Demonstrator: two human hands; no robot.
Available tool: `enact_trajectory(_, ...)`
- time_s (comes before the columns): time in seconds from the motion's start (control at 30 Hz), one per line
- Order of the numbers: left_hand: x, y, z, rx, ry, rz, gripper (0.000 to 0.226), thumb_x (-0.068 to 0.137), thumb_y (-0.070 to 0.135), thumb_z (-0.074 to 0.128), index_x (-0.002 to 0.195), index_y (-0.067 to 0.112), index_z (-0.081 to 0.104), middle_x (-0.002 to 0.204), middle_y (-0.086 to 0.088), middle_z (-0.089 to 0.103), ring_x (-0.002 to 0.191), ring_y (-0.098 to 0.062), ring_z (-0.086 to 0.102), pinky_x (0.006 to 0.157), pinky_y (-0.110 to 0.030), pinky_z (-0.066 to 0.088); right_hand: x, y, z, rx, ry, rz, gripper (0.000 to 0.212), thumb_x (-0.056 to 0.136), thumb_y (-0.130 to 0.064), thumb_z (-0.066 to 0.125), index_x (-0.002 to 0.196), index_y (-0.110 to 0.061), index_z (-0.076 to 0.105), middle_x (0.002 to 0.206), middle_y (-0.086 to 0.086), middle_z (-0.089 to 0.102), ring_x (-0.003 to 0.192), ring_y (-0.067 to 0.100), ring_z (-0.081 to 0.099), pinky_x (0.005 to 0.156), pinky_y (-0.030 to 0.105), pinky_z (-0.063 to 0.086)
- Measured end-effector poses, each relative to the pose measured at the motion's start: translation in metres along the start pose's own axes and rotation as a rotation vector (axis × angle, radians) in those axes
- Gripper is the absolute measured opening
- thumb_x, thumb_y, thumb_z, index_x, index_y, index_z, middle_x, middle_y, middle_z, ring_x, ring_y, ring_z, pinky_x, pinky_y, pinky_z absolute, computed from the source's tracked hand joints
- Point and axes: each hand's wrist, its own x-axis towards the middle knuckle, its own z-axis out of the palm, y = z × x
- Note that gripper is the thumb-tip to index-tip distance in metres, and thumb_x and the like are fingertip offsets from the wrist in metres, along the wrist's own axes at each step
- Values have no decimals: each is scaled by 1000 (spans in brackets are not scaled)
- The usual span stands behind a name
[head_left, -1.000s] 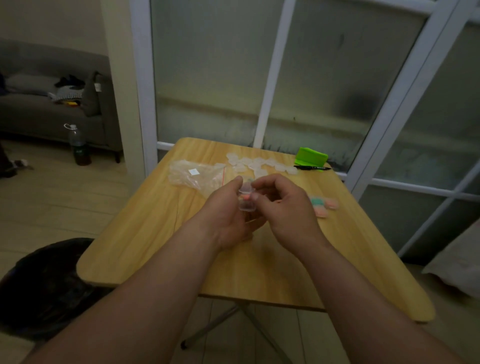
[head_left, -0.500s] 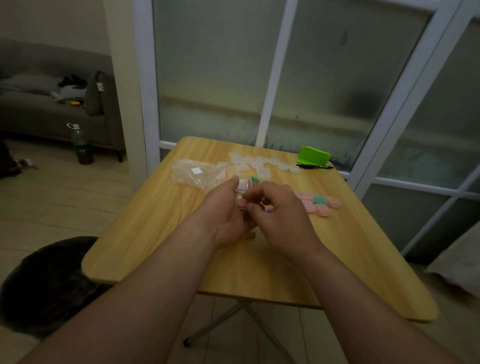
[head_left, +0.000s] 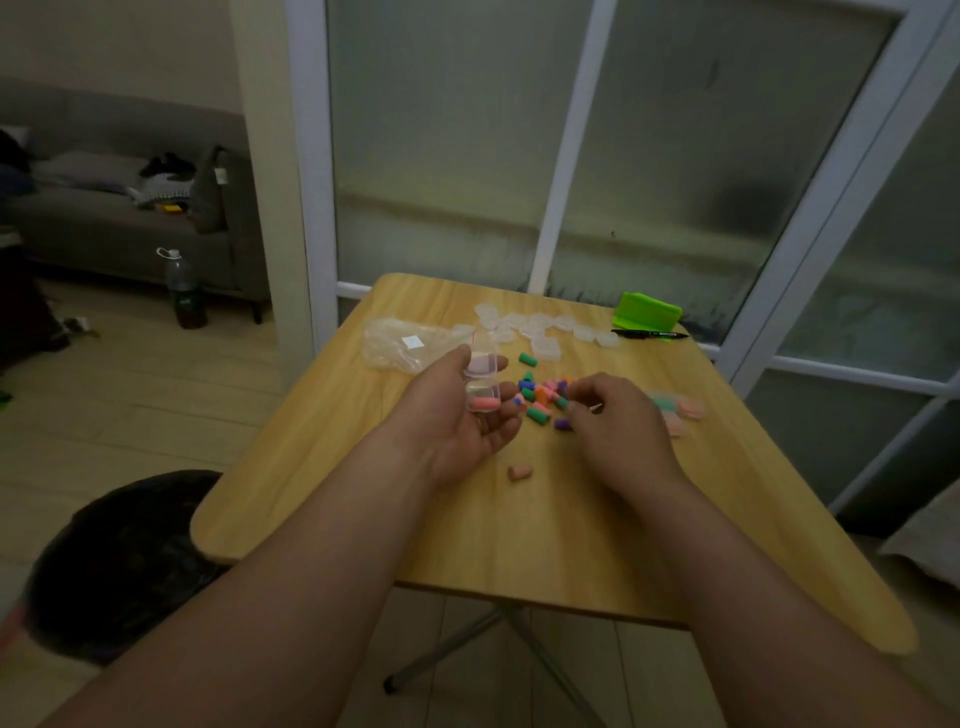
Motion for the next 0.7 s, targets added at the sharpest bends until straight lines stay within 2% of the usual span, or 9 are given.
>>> enact_trajectory(0.13, 0, 0, 0, 6, 0, 10, 46, 110, 45, 37, 121, 16, 70, 88, -9, 65, 63, -17, 59, 63, -30, 53, 3, -1, 12, -177, -2, -72, 23, 100, -28, 63, 118, -28, 78, 120, 3, 67, 112, 24, 61, 85, 35, 47)
enact_trajectory(0.2, 0, 0, -1, 13, 3, 11, 45, 110, 45, 38, 120, 16, 71, 89, -10, 65, 62, -17, 59, 62, -29, 54, 6, 0, 17, -274, 7, -81, 25, 101, -33, 60, 115, -30, 80, 116, 6, 66, 110, 29, 60, 85, 38, 51)
enact_trajectory(0.3, 2, 0, -2, 23, 2, 19, 47, 110, 45, 38, 122, 15, 71, 91, -10, 64, 64, -17, 59, 63, -30, 54, 8, 0, 24, -357, 16, -76, 28, 101, -37, 57, 103, -28, 83, 104, 8, 64, 100, 29, 60, 77, 38, 52)
enact_trajectory(0.47, 5, 1, -3, 34, -1, 24, 47, 110, 46, 37, 122, 15, 71, 95, -11, 64, 66, -17, 59, 65, -32, 54, 9, -3, 23, -249, 0, -34, 15, 97, -35, 67, 99, -29, 81, 108, 2, 64, 105, 24, 60, 85, 40, 54)
enact_trajectory(0.7, 6, -3, 1, 25, 3, 11, 47, 110, 47, 38, 120, 15, 72, 98, -12, 65, 66, -18, 59, 63, -31, 54, 9, 2, 20, -134, 19, -2, 8, 93, -39, 74, 95, -31, 76, 103, -3, 62, 103, 20, 60, 82, 36, 49)
